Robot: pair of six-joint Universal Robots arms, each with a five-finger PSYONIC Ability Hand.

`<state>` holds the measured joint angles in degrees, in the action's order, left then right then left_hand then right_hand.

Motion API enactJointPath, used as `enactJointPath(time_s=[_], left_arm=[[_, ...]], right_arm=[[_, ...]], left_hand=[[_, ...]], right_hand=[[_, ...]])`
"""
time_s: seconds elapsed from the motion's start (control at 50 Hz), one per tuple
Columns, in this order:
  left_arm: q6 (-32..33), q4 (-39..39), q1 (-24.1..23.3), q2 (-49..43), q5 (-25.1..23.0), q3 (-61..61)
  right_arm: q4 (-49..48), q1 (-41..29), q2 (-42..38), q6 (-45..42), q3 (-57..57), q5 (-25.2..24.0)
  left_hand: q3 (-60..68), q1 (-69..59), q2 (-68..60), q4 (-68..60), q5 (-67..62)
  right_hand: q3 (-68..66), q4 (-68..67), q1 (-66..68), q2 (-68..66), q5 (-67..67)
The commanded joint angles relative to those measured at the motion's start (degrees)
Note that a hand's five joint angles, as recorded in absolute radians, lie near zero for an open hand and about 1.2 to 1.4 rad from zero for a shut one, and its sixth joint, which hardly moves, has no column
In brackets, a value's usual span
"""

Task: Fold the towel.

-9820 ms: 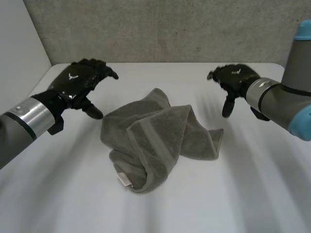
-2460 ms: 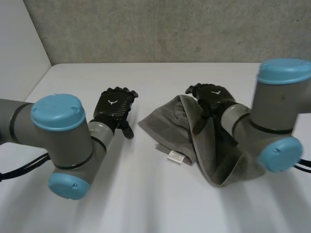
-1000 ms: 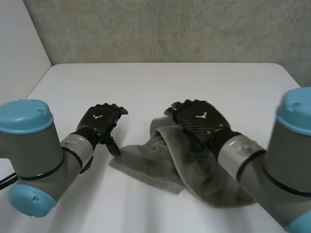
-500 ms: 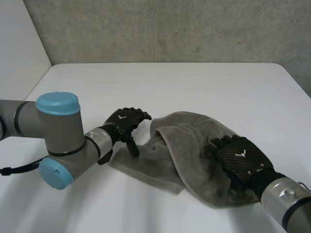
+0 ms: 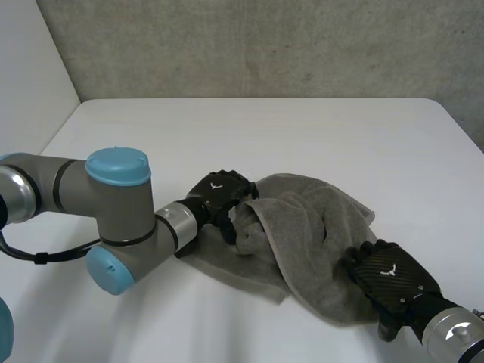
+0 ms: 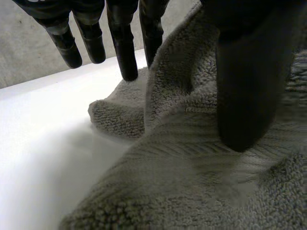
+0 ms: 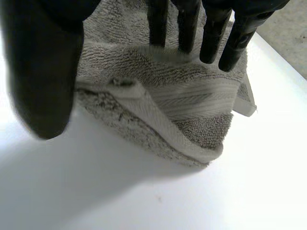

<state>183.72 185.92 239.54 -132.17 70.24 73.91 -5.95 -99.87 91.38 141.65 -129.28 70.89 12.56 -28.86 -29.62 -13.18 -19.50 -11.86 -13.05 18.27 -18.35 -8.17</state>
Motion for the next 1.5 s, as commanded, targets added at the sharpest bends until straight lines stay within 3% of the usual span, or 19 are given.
enactJointPath(time_s=[0.02,0.04,0.06,0.08,0.1,0.14,0.26,0.42,0.6,0.76,0.86,0.96,1.0,1.02,1.04,1.06,1.16,1.36,1.5], left_arm=[[-0.12,-0.30,-0.65,0.34,0.16,0.27],[-0.38,-0.56,-0.65,0.69,0.25,0.53],[-0.38,-0.56,-0.65,0.69,0.25,0.54],[-0.73,-0.74,-0.65,0.86,0.33,0.80],[-0.73,-0.74,-0.65,0.87,0.34,0.80],[-1.35,-2.13,-0.13,1.74,0.69,1.67],[-1.96,-4.25,2.32,8.22,0.95,4.83],[-1.96,-4.52,5.06,19.04,0.95,12.82],[-1.70,-4.43,9.54,30.47,0.86,24.17],[-0.47,-3.73,13.76,33.65,0.69,27.78],[5.95,-3.29,18.42,33.03,0.69,28.92],[11.48,-3.73,19.04,32.68,0.25,31.03],[12.71,-3.73,18.42,32.68,0.34,31.91],[12.71,-3.73,18.42,32.68,0.34,31.91],[12.80,-3.73,18.33,32.68,0.34,32.00],[12.71,-3.73,18.07,32.77,0.25,32.00],[12.54,-3.46,17.11,33.47,0.16,31.13],[12.36,-2.67,13.59,32.24,0.51,27.17],[12.45,0.58,12.45,23.47,0.69,24.45]], right_arm=[[-1.25,3.89,-1.03,-2.68,-0.01,-2.76],[-1.17,4.50,-1.55,-3.21,0.51,-3.81],[-1.17,4.51,-1.56,-3.22,0.52,-3.83],[-0.82,5.12,-2.26,-3.83,1.30,-4.78],[-0.81,5.13,-2.26,-3.84,1.31,-4.79],[-0.20,5.65,-2.53,-2.61,4.54,-5.75],[0.68,4.95,-0.51,3.64,11.33,-5.41],[3.14,5.04,3.28,20.23,22.30,-8.39],[6.83,3.72,-2.18,20.51,26.36,-10.42],[6.92,3.81,-10.35,19.37,32.07,-9.10],[7.01,4.16,-14.57,19.02,33.21,-8.40],[6.92,3.55,-14.74,19.19,31.55,-8.57],[6.83,3.46,-14.74,19.28,31.28,-8.57],[6.83,3.37,-14.74,19.37,31.11,-8.75],[6.83,3.37,-14.74,19.37,31.10,-8.75],[6.75,3.28,-14.66,19.54,31.02,-8.75],[6.66,3.10,-14.13,19.90,30.31,-8.84],[5.08,2.22,-13.95,19.81,28.29,-8.66],[4.81,3.01,-12.90,19.72,28.12,-8.57]], left_hand=[[-2.56,-22.23,-21.47,3.18,-21.59],[-2.56,-28.89,-28.13,3.18,-28.25],[-2.56,-28.95,-28.20,3.18,-28.32],[-2.56,-36.78,-36.02,3.18,-36.14],[-2.56,-36.86,-36.10,3.18,-36.22],[-2.56,-50.76,-50.00,3.18,-50.12],[-2.56,-51.14,-50.38,3.18,-50.50],[-2.56,-51.14,-50.38,3.18,-50.50],[-2.56,-51.14,-50.38,3.18,-50.50],[-2.56,-51.14,-50.38,3.18,-50.50],[-2.56,-50.82,-50.06,3.18,-50.18],[-2.56,-39.05,-38.29,3.18,-38.41],[-2.56,-10.80,-10.04,3.18,-10.16],[-2.56,-10.62,-9.86,3.18,-9.98],[-2.56,2.37,3.13,3.18,3.01],[-2.56,6.00,6.76,3.18,6.63],[-2.56,13.91,14.67,3.18,14.55],[-2.56,14.27,15.03,3.18,14.91],[-2.56,11.76,12.52,3.18,12.40]], right_hand=[[1.86,3.05,36.74,-36.66,-36.84],[1.86,3.05,50.71,-50.63,-50.81],[1.86,3.05,50.85,-50.77,-50.95],[1.86,3.05,61.62,-61.54,-61.72],[1.86,3.05,61.73,-61.65,-61.83],[1.86,3.05,61.73,-61.65,-61.83],[1.86,3.05,61.73,-61.65,-61.83],[1.86,3.05,61.73,-61.65,-61.83],[1.86,3.05,61.73,-61.65,-61.83],[1.86,3.05,61.73,-61.65,-61.83],[1.86,3.05,61.73,-61.65,-61.83],[1.86,3.05,61.73,-61.65,-61.83],[1.86,3.05,61.73,-61.65,-61.83],[1.86,3.05,61.73,-61.65,-61.83],[1.86,3.05,61.73,-61.65,-61.83],[1.86,3.05,61.73,-61.65,-61.83],[1.86,3.05,61.73,-61.65,-61.83],[1.86,3.05,61.73,-61.65,-61.83],[1.86,3.05,61.73,-61.65,-61.83]])
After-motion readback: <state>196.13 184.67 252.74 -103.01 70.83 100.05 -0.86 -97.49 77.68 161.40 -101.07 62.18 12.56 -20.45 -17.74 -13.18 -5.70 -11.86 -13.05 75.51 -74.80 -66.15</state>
